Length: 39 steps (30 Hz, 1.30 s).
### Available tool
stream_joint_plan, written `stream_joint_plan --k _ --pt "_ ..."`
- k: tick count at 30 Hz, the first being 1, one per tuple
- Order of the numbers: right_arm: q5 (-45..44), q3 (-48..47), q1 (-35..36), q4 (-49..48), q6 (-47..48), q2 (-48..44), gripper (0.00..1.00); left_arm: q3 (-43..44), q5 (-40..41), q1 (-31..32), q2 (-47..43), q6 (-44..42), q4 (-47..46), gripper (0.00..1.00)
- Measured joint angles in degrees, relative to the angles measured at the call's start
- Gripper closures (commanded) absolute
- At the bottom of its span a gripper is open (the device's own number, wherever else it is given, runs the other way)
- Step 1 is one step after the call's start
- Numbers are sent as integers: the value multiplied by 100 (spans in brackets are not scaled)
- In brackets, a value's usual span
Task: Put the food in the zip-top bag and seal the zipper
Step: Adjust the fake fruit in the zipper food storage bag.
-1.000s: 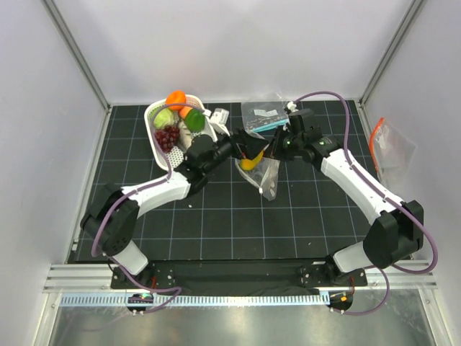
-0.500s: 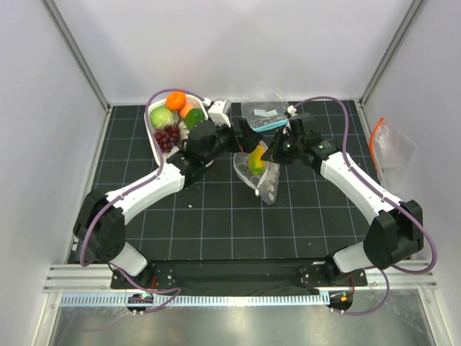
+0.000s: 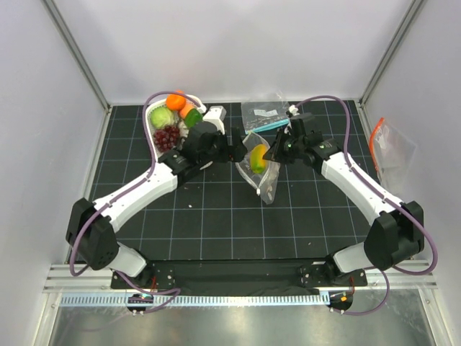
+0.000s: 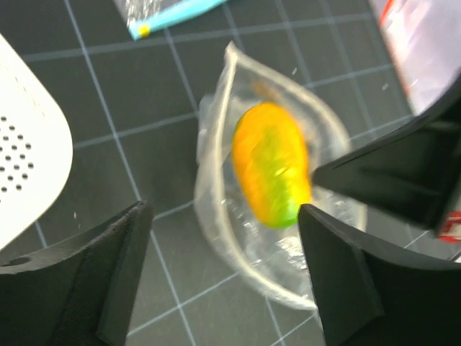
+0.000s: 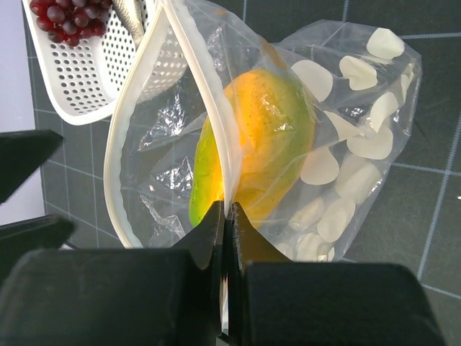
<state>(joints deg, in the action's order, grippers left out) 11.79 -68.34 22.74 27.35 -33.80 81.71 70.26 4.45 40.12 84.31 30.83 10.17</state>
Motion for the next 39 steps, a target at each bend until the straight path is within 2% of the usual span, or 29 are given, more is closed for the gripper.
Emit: stream_joint_plan --k 2,5,8,9,11,18,23,32,35,39 --pt "-70 -2 0 44 46 -35 99 -2 -24 0 109 44 142 19" --pt "-144 -52 -2 122 96 -59 99 -13 -103 0 352 122 157 29" --pt "-195 -111 -4 160 149 -68 99 -11 -188 0 592 188 157 65" --pt "-223 -138 -4 188 184 -68 99 4 -210 15 680 201 170 87" --pt "-378 -243 -4 341 286 -68 99 210 -155 90 876 109 380 100" --pt "-1792 -1493 -4 1416 935 -59 99 1593 63 802 1290 -197 949 100" --pt "-2514 -1792 9 1650 1213 -70 99 1797 157 914 1180 -306 1043 100" --pt "-2625 -868 251 1679 1276 404 99 2092 367 487 927 -483 1679 100" --pt "-2673 -935 264 1788 1307 455 99 2142 264 490 940 -470 1665 100" --pt "-2758 -1668 264 2022 1346 400 99 1956 44 595 1147 -380 1384 100"
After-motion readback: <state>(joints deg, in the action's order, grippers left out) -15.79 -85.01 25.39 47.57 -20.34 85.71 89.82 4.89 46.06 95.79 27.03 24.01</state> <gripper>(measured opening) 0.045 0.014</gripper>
